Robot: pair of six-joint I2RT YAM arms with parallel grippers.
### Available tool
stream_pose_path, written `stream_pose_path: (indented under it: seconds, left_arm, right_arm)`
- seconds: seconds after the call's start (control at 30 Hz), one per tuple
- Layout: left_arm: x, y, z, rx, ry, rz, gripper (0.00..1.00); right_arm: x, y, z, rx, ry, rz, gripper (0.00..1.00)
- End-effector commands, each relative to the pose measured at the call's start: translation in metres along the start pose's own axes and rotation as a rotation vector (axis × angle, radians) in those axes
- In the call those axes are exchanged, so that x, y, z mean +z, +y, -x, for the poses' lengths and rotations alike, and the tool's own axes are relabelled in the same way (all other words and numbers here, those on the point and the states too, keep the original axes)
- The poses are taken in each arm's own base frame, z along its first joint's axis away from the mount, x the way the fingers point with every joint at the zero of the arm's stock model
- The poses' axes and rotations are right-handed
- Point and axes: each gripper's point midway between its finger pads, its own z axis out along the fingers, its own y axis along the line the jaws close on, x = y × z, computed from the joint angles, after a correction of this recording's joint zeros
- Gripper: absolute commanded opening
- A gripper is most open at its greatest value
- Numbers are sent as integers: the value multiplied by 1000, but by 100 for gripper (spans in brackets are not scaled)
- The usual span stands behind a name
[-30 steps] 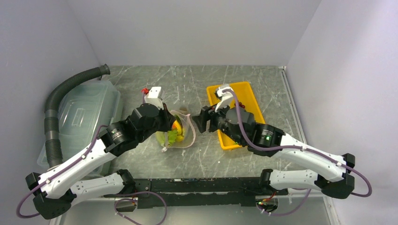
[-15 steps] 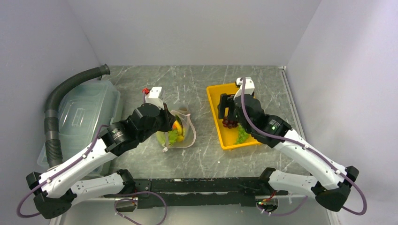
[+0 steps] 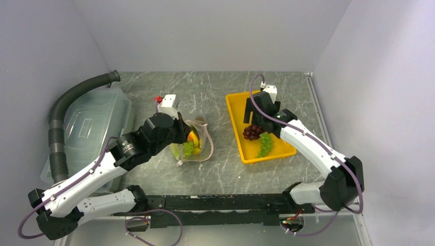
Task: Place the food in the zip-top bag and seal the zipper
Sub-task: Pick up the fake fruit from the bin.
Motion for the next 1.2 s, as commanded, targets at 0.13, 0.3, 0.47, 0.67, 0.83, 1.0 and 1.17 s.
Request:
stream_pose_path:
  seconds: [0.13,0.3,0.47,0.67,0.83,1.0,1.17]
  left_arm:
    - [-10,-2,15,-17,-59,-26,0]
    - [-10,3,12,-13,-59,-19,0]
    - [-11,5,11,-7,-59,-17,0]
    - [-11,7,10,1,-56,-12,0]
    - [-10,8,10,2,-57,-7,0]
    - [-11,9,10,4,-59,-4,0]
    - [-10,9,11,6,-58,-2,0]
  right_arm:
    - [53,-5,-14,133,93,-34,86]
    - [81,-7,-24,164,154,-86,86]
    - [105,-9,-41,179,210,-113,84]
    - [127,-11,-63,178,265,-134,77]
    - [142,-15,-77,163,300,-154,68]
    - [146,-16,-80,155,305,-151,42]
    - [141,-12,-70,156,281,-119,10]
